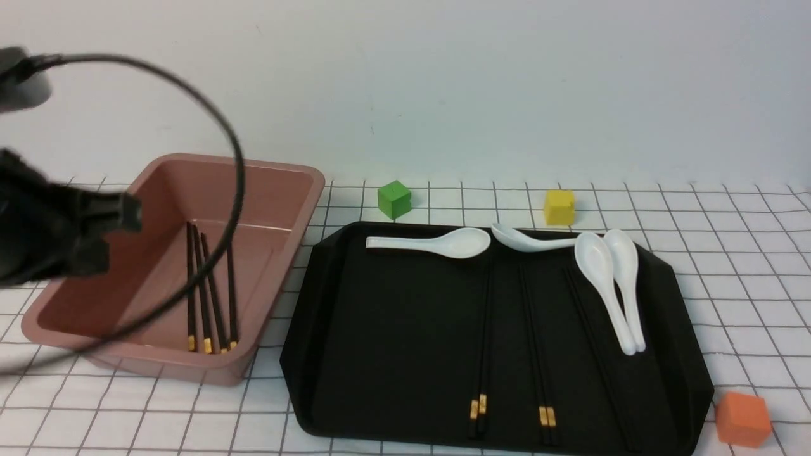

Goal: On white black tablecloth take chopsticks from black tray and put them in box.

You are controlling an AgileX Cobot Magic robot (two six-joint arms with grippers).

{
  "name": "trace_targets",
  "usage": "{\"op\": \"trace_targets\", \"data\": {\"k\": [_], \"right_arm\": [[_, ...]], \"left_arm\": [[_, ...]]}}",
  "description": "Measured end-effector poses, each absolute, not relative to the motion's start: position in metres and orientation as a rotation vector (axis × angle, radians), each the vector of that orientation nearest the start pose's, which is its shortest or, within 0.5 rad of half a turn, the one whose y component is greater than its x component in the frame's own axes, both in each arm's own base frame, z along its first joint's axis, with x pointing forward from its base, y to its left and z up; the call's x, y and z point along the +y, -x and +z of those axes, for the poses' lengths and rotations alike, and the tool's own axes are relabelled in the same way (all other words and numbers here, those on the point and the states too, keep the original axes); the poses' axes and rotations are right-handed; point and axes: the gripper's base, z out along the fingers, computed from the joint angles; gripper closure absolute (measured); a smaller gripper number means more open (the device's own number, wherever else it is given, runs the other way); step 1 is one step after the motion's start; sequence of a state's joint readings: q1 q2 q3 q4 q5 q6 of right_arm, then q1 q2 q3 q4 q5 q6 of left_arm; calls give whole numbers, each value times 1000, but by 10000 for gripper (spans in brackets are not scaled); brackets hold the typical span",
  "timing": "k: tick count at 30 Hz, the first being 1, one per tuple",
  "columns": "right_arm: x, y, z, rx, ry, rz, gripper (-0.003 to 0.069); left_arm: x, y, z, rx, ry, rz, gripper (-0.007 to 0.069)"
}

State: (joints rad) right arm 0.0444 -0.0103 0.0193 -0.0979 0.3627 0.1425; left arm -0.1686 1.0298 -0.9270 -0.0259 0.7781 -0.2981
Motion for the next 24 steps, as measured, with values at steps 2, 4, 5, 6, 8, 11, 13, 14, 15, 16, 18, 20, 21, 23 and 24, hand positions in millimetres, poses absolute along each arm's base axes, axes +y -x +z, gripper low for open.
{"op": "trace_targets", "data": {"k": [2, 4, 5, 6, 8, 11, 13, 14, 15, 16, 18, 20, 21, 23, 24], "right_arm": [[-1, -53, 175, 1853, -30, 34, 419], [-1, -53, 175, 1853, -30, 34, 419], [-1, -53, 175, 1853, -30, 34, 419], [-1, -53, 175, 1853, -30, 34, 419], [-1, -53, 175, 1853, -30, 34, 419], [-1, -53, 175, 1853, -30, 34, 419], [-1, -53, 175, 1853, -30, 34, 419], [-1, -53, 175, 1853, -30, 34, 419], [-1, -53, 175, 1853, -30, 34, 419], [-1, -53, 175, 1853, -30, 34, 419], [-1, -53, 175, 1853, -30, 34, 419], [-1, -53, 175, 1853, -30, 34, 419], [-1, -53, 175, 1853, -30, 34, 419], [-1, -53, 175, 1853, -30, 34, 419], [-1, -53, 175, 1853, -30, 34, 419]], "left_arm": [[-33, -169, 321, 2286, 181, -324, 637], [-30, -142, 302, 2160, 213, -404, 637], [-29, -129, 292, 2115, 228, -435, 637], [-28, -120, 286, 2068, 238, -456, 637], [-25, -107, 279, 1983, 246, -480, 637], [-20, -87, 268, 1877, 234, -491, 637], [-18, -79, 266, 1831, 217, -481, 637], [-17, -76, 264, 1810, 206, -472, 637], [-17, -75, 264, 1805, 202, -468, 637], [-17, -75, 263, 1803, 200, -465, 637], [-17, -75, 263, 1803, 196, -459, 637], [-17, -75, 264, 1800, 196, -460, 637], [-17, -75, 263, 1801, 196, -459, 637], [-17, -75, 263, 1801, 196, -459, 637], [-17, -75, 263, 1801, 195, -459, 637]]}}
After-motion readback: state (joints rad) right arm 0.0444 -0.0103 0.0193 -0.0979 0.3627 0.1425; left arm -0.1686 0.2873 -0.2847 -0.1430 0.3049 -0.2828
